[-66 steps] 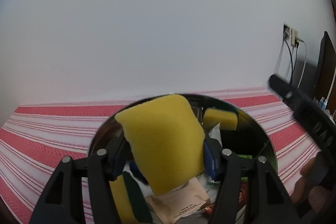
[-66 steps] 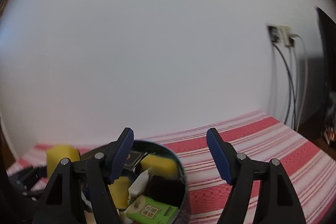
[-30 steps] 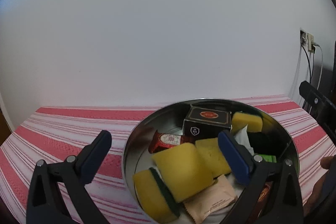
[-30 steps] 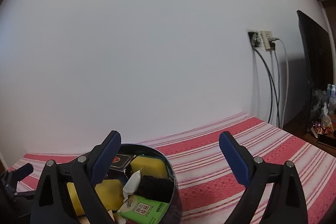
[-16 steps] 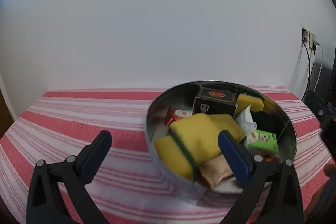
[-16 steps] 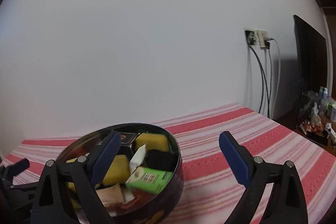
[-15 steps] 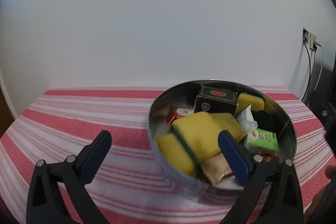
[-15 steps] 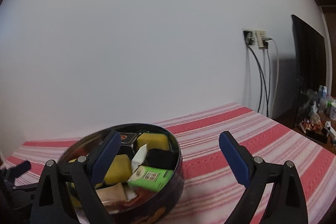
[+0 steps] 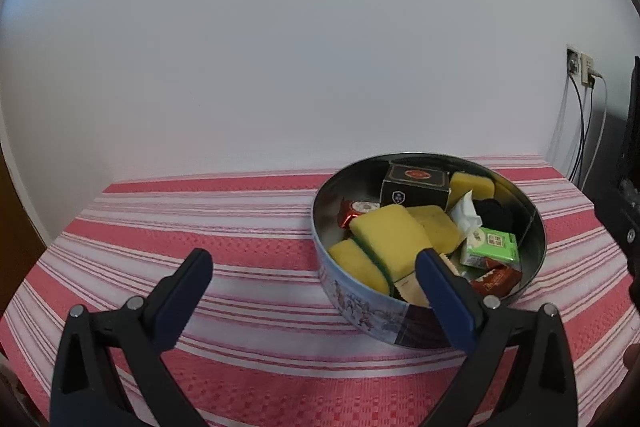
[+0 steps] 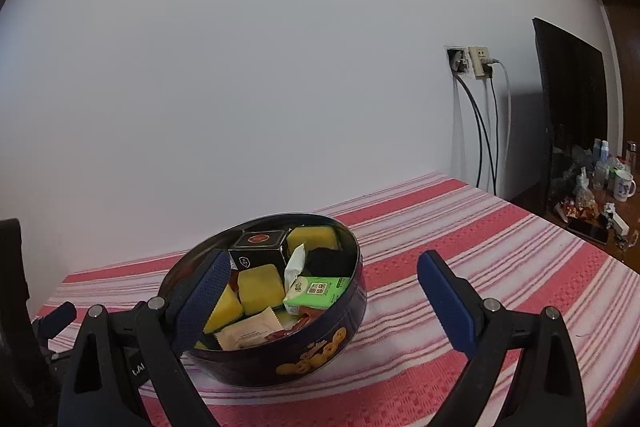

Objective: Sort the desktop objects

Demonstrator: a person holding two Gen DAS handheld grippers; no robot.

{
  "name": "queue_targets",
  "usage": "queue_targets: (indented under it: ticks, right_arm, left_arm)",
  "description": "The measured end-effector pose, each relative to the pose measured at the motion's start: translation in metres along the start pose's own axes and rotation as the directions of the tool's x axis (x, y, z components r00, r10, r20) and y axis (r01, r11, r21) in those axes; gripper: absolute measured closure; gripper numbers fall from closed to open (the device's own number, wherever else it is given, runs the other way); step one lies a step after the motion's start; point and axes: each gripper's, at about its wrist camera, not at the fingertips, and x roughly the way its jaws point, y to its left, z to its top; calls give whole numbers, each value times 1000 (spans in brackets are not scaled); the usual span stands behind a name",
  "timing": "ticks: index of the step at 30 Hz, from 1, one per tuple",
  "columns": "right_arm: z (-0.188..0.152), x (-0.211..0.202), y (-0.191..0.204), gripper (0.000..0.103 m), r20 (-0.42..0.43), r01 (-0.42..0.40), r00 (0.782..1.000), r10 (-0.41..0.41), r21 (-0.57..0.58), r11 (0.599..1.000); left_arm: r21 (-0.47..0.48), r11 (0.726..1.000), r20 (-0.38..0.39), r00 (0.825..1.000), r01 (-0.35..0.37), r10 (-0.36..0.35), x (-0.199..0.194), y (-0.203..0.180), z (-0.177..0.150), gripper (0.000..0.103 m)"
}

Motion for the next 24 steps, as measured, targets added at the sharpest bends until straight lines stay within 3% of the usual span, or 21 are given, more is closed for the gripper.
queue_targets:
  ticks: [7, 11, 24]
  right_arm:
    - [9, -16, 0, 7, 42, 4, 999, -6, 40, 999]
    - [12, -27, 7, 7, 90, 33, 995, -33, 5, 999]
    - [20, -51, 8, 7, 149, -15, 989, 11, 23, 1000]
  left_arm:
    - [-14, 1000, 16, 1000, -6, 6, -9, 7, 3, 0]
    - [-21, 1000, 30, 1000, -9, 9, -16, 12, 4, 0]
    - [-20, 1000, 59, 998, 18, -17, -38, 14, 10, 0]
